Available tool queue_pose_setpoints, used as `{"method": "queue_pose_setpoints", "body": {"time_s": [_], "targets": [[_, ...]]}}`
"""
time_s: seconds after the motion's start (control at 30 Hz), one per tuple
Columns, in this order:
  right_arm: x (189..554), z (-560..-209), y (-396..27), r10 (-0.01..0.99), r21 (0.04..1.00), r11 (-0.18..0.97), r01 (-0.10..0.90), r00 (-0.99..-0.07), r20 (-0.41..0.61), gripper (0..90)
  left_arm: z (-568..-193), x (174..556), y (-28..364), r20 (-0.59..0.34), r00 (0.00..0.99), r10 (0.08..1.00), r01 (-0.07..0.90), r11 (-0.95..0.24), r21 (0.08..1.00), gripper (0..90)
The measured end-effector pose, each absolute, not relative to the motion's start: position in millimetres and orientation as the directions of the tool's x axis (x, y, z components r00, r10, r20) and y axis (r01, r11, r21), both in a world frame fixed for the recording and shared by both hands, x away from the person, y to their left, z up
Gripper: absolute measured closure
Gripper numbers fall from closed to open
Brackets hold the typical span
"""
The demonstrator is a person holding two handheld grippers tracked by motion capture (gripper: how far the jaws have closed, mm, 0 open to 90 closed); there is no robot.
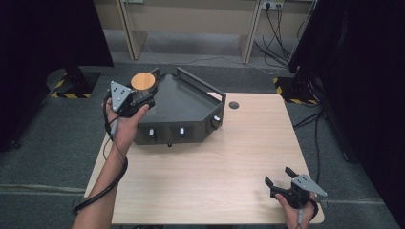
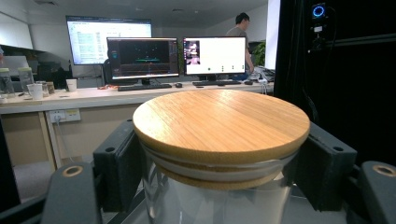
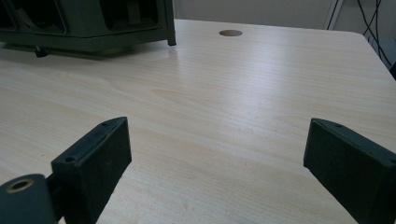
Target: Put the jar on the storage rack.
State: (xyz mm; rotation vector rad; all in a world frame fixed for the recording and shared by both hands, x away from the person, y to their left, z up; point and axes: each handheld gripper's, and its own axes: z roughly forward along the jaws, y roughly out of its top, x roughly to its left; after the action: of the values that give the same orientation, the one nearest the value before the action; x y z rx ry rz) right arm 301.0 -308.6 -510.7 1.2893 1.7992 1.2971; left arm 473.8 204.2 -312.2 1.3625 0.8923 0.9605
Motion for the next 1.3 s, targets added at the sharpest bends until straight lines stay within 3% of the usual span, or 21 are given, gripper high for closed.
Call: {"method": "queue_pose_setpoints", "body": {"time_s": [1.3], "targets": [[301,-511,-308,0.923,0.926,0.072,0.371,-0.377,0.079,7.9,-341,516,214,0.013,0.309,0.951,0.047,-0.029,0.998,26.3]]}}
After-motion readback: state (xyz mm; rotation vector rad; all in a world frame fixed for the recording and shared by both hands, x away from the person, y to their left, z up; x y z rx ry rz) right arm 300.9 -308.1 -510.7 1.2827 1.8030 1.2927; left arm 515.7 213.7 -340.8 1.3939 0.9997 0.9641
